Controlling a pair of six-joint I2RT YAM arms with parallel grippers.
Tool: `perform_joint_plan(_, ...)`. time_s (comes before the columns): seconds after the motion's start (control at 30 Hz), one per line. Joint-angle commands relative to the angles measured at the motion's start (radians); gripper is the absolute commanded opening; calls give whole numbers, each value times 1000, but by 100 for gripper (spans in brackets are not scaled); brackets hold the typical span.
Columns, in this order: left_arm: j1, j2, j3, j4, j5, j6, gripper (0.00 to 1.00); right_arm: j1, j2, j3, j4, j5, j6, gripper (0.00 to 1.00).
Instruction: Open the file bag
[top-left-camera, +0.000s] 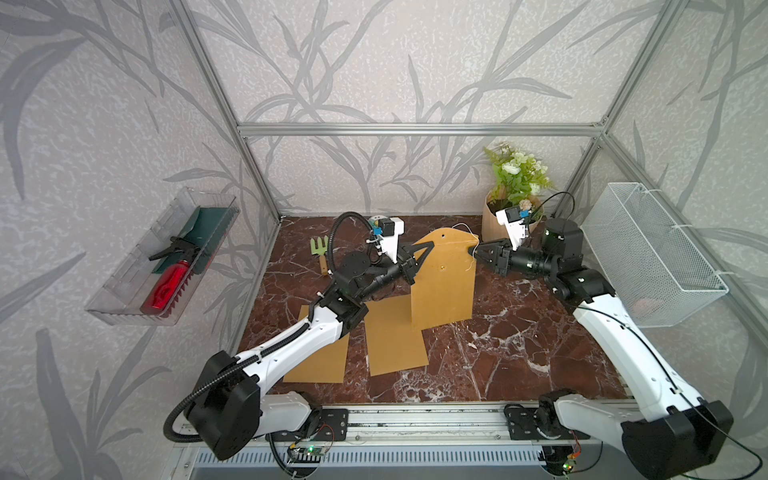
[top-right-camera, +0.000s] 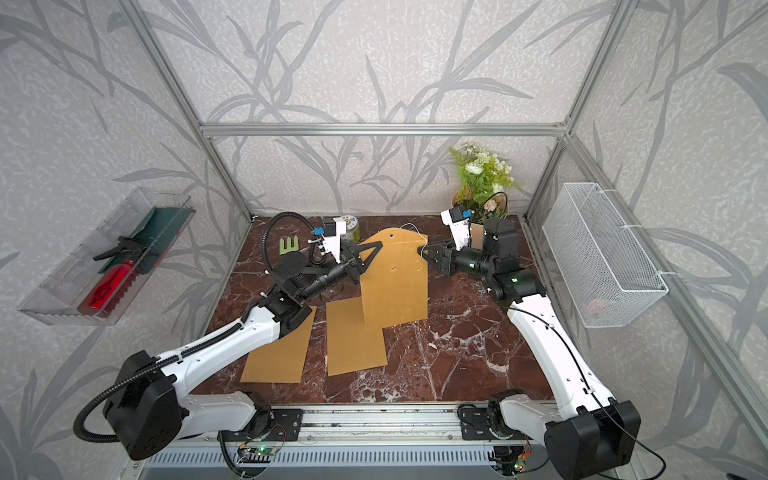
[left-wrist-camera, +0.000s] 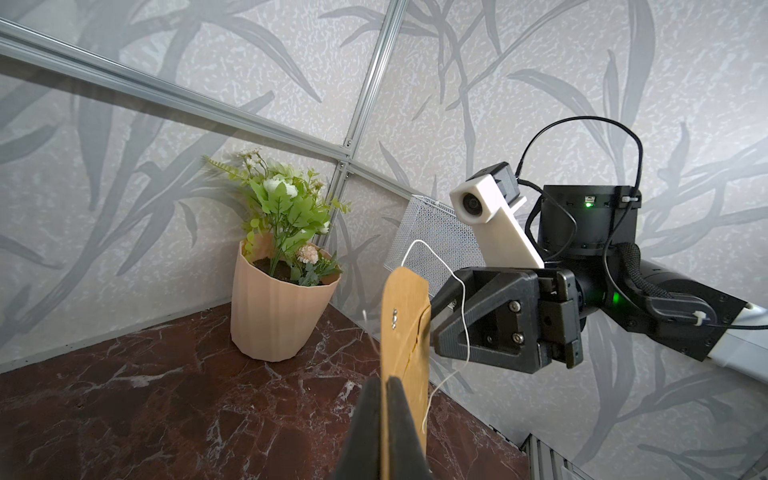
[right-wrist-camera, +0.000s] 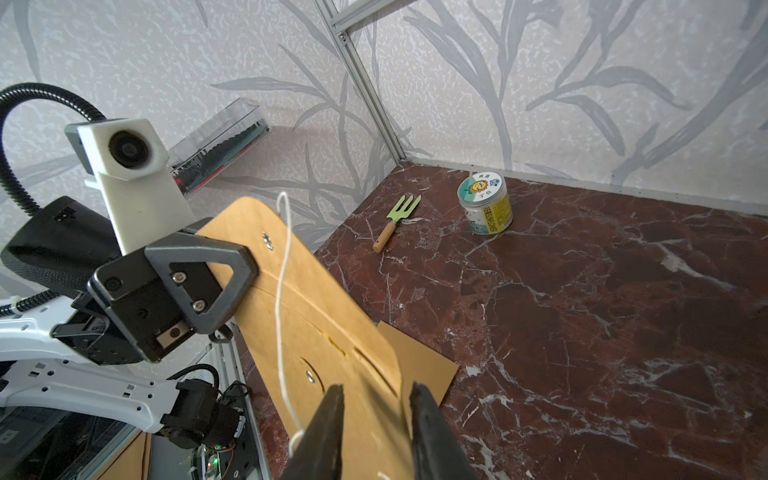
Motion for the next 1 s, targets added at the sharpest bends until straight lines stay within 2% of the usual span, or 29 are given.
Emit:
perform_joint_plan(0.0, 5, -19, 12, 82, -24, -20, 0, 7, -24, -16, 16, -29, 3, 32)
perform_joint_plan(0.23, 8, -12, 17, 106, -42, -40, 0, 8, -26, -71, 103, -86, 59, 35)
perform_joint_plan(0.6, 9, 20, 21, 150, -72, -66, 0, 22, -41, -128, 110, -86, 62, 35)
perform_joint_plan(0.97, 13, 44, 26, 143, -107, -60, 0, 25, -76, -168, 127, -106, 79, 24)
